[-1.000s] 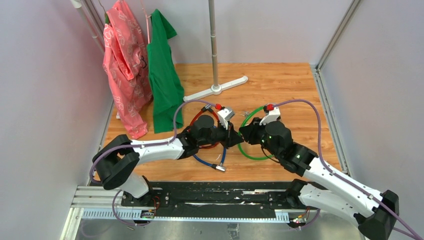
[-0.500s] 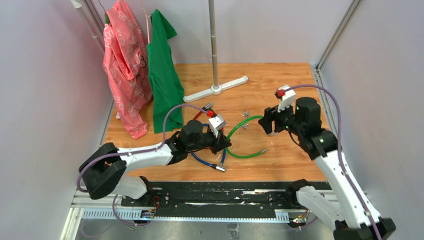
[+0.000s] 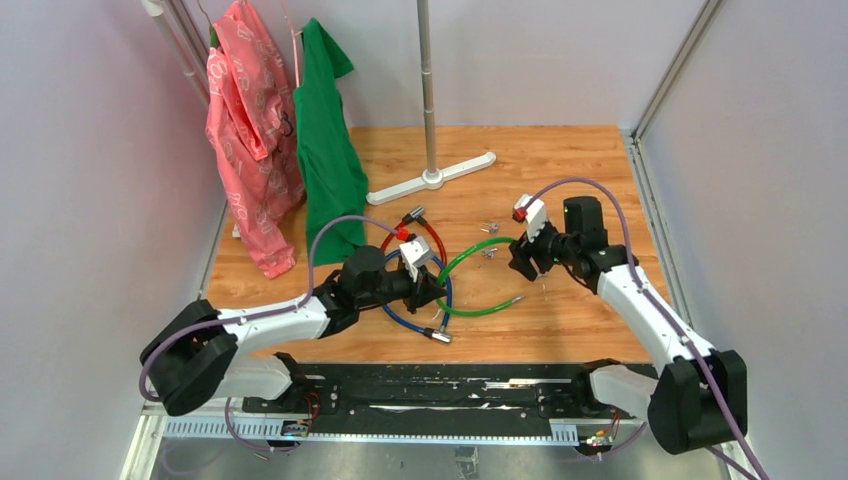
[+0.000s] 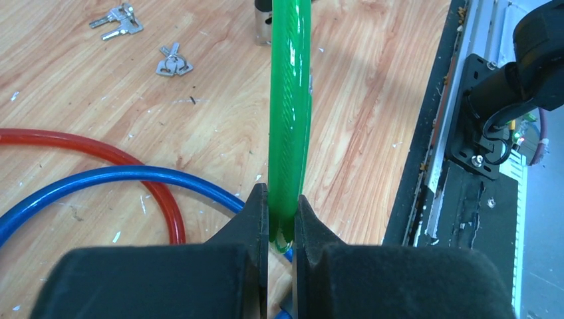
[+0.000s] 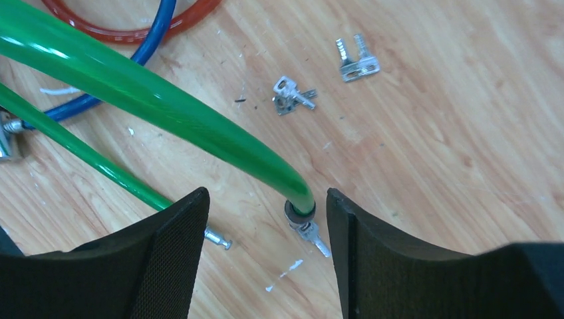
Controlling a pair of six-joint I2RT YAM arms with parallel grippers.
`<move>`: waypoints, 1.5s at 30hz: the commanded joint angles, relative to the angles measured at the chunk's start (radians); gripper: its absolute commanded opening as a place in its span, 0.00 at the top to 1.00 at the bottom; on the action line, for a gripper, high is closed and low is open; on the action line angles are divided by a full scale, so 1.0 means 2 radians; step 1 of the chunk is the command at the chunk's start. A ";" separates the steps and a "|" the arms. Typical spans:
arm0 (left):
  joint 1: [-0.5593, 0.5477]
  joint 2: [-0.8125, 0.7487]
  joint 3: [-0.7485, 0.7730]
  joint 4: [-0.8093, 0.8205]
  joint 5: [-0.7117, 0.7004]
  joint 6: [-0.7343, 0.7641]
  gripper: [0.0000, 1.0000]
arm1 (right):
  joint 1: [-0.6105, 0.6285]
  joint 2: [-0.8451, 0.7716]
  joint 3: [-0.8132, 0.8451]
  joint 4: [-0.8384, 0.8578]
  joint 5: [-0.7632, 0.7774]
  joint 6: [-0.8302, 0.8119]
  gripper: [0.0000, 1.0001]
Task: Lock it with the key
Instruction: Pick up the lock from the center of the board.
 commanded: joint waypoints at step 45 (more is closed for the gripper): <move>0.022 -0.087 0.186 -0.327 0.036 0.184 0.89 | 0.322 -0.011 0.077 -0.047 0.203 -0.285 1.00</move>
